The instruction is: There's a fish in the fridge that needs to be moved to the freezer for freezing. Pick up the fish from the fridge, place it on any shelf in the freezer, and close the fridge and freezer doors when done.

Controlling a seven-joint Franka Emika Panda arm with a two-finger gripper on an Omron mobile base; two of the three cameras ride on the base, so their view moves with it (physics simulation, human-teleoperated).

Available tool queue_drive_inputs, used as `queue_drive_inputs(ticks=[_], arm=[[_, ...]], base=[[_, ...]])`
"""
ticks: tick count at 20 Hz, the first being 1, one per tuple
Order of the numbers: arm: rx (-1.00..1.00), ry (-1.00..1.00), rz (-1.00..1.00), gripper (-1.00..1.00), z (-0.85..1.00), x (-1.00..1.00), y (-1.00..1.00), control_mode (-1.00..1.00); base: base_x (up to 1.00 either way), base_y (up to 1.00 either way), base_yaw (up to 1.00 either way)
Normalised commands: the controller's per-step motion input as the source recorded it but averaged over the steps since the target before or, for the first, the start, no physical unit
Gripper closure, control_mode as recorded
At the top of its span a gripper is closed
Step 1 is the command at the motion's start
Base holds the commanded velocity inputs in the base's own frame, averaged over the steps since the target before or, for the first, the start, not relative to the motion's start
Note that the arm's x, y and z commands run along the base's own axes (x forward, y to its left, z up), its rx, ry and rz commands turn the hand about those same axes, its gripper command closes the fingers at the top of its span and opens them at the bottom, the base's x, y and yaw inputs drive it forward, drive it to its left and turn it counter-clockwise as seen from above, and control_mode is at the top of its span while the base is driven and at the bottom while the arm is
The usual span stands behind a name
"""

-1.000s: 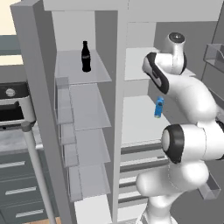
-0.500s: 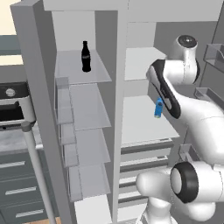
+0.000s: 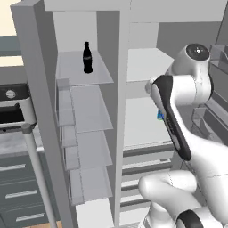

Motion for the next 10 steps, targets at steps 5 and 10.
queue_drive_inputs(ticks=[5,10], arm=[[0.0,-0.15,0.09,1.0,0.12,-0.98,0.62,-1.0],[0.0,-0.05,0.16,1.0,0.22,-0.55,0.68,-1.0]], base=[[0.0,0.0,0.0],[0.0,0.0,0.0]])
